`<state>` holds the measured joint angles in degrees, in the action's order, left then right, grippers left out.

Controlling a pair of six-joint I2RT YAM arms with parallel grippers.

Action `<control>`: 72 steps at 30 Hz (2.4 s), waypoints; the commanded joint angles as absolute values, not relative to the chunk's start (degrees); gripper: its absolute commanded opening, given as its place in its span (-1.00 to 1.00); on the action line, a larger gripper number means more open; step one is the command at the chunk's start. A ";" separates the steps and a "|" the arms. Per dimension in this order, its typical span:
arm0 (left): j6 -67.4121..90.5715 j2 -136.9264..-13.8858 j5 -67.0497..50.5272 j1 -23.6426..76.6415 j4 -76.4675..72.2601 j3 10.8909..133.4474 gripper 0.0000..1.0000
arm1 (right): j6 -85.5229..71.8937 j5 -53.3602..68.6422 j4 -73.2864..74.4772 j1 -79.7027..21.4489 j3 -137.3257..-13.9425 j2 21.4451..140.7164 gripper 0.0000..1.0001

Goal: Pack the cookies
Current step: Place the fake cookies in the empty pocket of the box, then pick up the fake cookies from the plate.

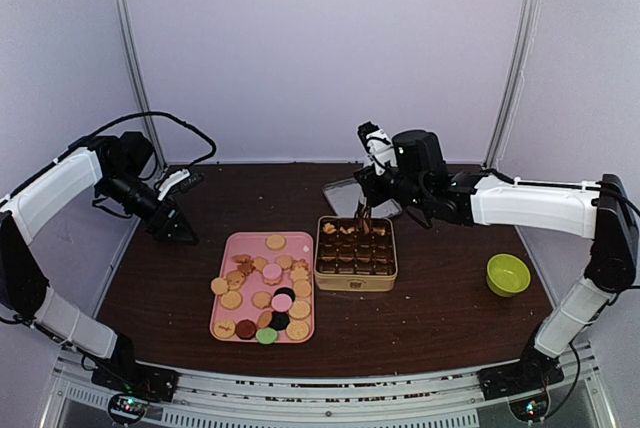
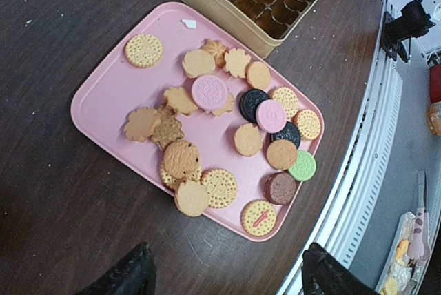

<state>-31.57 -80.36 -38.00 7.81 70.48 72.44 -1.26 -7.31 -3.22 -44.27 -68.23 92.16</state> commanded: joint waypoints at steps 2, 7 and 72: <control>-32.28 -80.77 -38.98 7.35 71.12 73.73 0.50 | -0.76 -7.20 -4.58 -44.03 -70.17 91.68 -0.40; -32.28 -80.60 -39.19 7.37 71.26 73.66 0.50 | -0.29 -7.14 -4.06 -44.04 -70.48 90.84 -0.40; -32.52 -80.33 -38.76 7.35 72.45 74.35 0.48 | -5.33 -11.20 -10.89 -72.15 -85.98 111.27 -0.40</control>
